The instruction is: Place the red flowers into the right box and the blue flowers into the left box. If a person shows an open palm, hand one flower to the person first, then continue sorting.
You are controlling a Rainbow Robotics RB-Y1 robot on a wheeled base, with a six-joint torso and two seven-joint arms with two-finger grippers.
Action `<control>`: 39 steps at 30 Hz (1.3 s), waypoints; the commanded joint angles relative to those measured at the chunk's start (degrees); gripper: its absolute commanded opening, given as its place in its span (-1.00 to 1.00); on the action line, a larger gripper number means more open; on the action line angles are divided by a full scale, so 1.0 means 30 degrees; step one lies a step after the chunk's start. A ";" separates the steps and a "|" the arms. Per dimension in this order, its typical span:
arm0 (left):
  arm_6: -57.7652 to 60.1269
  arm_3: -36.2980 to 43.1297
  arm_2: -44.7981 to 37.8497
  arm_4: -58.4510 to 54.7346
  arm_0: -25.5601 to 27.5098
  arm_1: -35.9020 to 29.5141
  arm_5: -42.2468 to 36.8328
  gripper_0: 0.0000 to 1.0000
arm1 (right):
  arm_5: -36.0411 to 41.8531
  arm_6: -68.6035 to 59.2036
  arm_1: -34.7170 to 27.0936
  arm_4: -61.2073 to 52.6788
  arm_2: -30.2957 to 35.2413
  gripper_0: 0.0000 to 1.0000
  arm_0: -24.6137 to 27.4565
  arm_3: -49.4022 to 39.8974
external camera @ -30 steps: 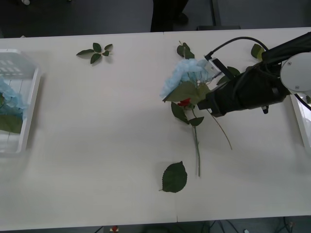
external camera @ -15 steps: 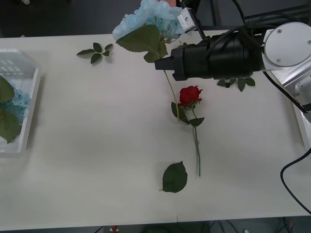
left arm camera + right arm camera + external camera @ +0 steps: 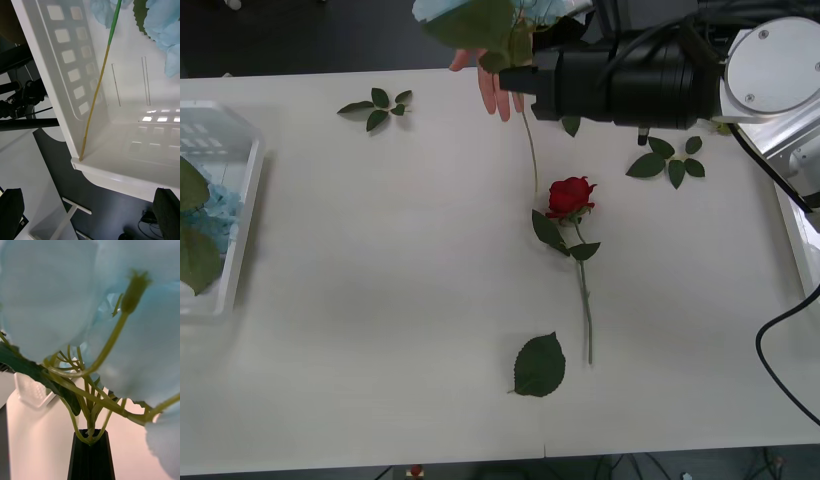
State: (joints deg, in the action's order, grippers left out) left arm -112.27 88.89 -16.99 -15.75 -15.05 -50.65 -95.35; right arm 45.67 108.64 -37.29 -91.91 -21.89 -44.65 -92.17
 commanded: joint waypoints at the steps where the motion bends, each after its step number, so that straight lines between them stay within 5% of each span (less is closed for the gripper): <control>1: -0.1542 0.0077 -0.0460 0.0035 -0.0403 -0.0989 0.0203 1.00 | -0.1689 0.1726 0.0739 -0.0038 0.0530 -1.00 -0.3280 0.2219; 15: -0.1659 0.0077 -0.0431 0.0357 -0.0403 -0.0989 0.0203 1.00 | -0.5234 0.7966 0.2585 -0.0712 0.0999 -1.00 -0.8641 0.9191; 39: -0.1659 0.0077 -0.0431 0.0357 -0.0403 -0.0989 0.0203 1.00 | -0.6084 0.9871 0.2819 -0.1474 0.0999 -1.00 -0.8964 0.9309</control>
State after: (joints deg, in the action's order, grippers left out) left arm -113.47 88.81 -16.99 -15.49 -15.05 -50.65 -95.34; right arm 28.42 136.95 -30.15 -95.63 -20.43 -68.04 -63.64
